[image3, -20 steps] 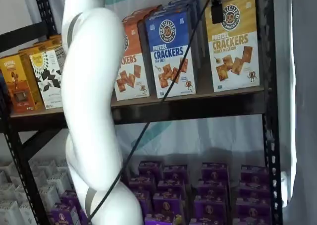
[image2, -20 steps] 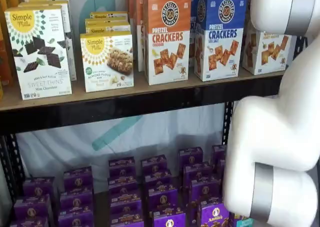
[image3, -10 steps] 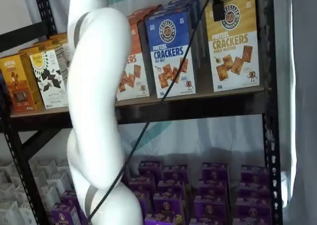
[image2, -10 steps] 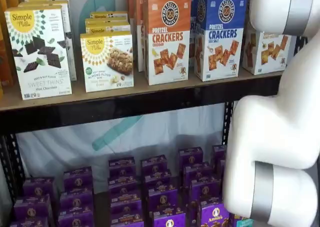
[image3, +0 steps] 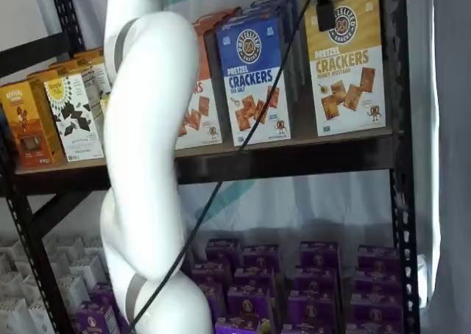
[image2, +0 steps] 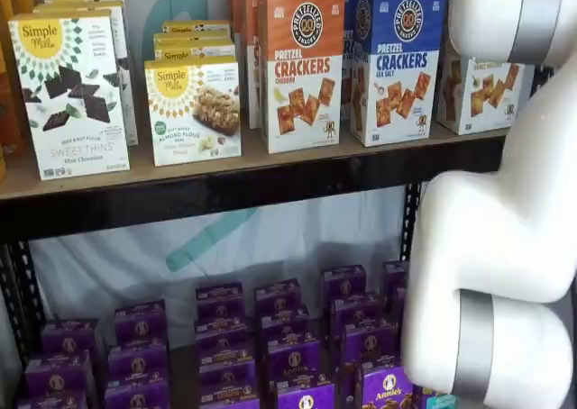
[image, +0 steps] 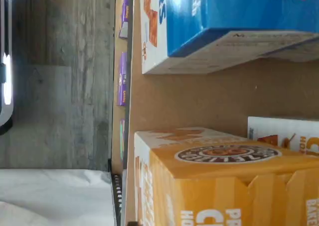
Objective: Retrieve the yellow and white box located on the top shelf, the sixth one from the left
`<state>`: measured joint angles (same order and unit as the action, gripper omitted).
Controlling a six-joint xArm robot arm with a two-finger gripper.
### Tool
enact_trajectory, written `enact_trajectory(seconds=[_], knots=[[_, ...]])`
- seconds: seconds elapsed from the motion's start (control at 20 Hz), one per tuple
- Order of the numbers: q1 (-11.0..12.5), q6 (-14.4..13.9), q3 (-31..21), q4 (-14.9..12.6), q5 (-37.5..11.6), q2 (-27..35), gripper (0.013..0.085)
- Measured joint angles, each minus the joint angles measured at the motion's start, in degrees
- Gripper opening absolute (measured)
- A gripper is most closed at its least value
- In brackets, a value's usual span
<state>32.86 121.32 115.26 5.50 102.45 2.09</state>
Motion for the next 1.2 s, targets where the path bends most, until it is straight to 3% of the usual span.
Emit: enact_trajectory(seconds=[0.4,0.5,0.9,1.0,1.2], knots=[[-0.47,-0.38,-0.13,-0.16,-0.67,0.16,0.0850],[-0.65,-0.48,0.33,-0.41,-0.43,0.45,0.0770],[-1.56,-0.63,2.33,-2.76,1.12,1.54,0.0770],[-1.61,-0.69,2.51,-2.76,1.18,1.59,0.0690],[-1.69,-0.82,3.41,-2.73,1.92,2.10,0.0690]])
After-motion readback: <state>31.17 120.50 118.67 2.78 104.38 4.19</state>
